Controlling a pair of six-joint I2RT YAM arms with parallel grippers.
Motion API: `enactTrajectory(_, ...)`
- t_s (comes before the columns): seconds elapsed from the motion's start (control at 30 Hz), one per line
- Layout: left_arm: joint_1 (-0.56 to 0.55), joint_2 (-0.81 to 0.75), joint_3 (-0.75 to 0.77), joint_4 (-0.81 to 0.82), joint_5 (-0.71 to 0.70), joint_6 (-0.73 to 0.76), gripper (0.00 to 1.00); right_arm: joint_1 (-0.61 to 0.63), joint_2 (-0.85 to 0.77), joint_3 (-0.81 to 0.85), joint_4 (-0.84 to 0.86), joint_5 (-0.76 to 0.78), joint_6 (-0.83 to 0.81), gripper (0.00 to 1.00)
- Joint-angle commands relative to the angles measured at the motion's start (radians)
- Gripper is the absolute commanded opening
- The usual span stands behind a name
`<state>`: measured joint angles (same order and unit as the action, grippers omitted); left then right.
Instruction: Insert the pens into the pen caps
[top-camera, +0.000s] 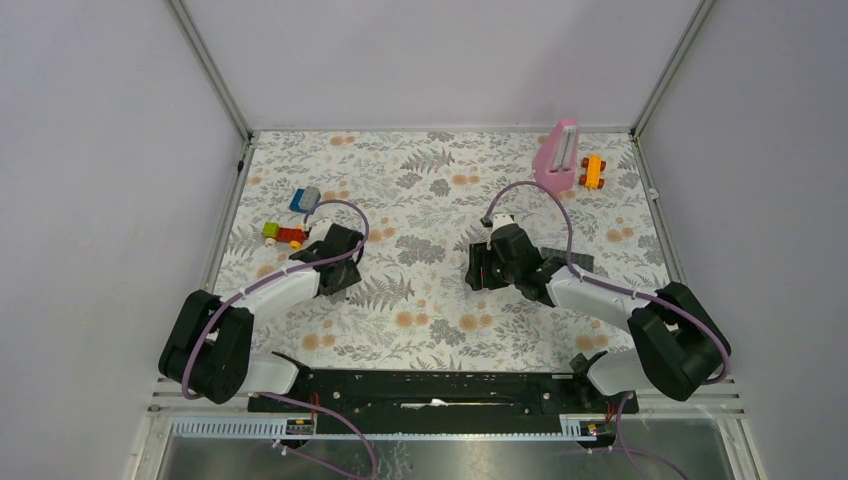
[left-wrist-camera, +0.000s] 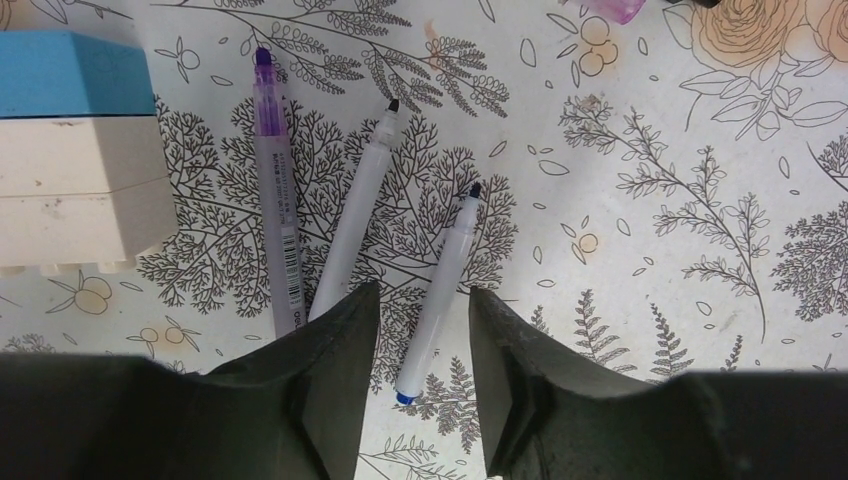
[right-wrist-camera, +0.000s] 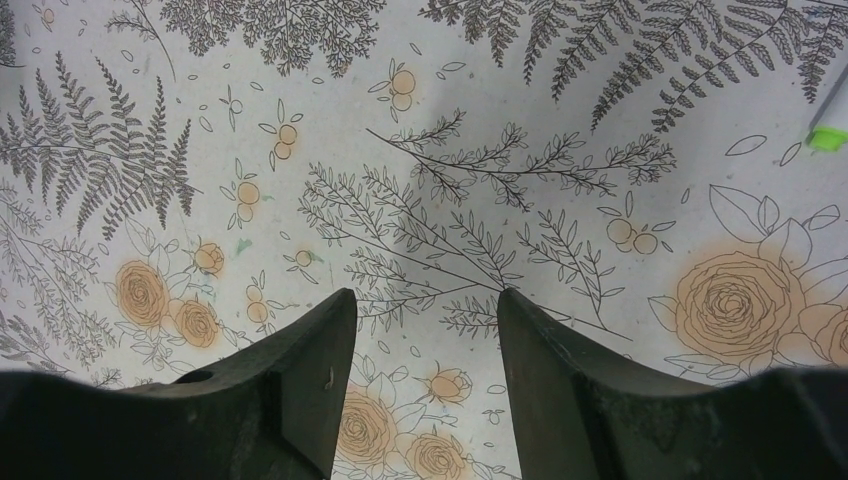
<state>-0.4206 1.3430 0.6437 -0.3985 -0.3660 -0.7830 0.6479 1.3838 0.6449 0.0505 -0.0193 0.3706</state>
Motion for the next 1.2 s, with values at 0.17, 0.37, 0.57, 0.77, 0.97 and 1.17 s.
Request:
enactTrajectory(0.17, 0.005, 0.022, -0.012, 0.061, 0.062, 0.015, 0.27, 0.003, 0.020, 0.052, -0.004, -0.010, -0.013, 0.60)
enactTrajectory(0.37, 0.005, 0.046, -0.013, 0.080, 0.099, 0.016, 0.26, 0.003, 0.022, 0.052, -0.004, -0.010, -0.014, 0.60)
enactTrajectory(0.57, 0.003, 0.063, -0.016, 0.092, 0.111, 0.022, 0.27, 0.004, 0.020, 0.051, -0.003, -0.009, -0.014, 0.60)
enactTrajectory(0.77, 0.003, 0.072, -0.016, 0.107, 0.127, 0.029, 0.12, 0.003, 0.018, 0.050, -0.004, -0.007, -0.013, 0.59)
enactTrajectory(0.97, 0.000, 0.061, -0.022, 0.130, 0.159, 0.032, 0.00, 0.004, 0.012, 0.046, -0.002, -0.006, -0.013, 0.59)
enactTrajectory(1.17, -0.065, -0.011, -0.032, 0.155, 0.207, -0.005, 0.00, 0.004, -0.052, 0.014, 0.019, -0.032, -0.022, 0.60)
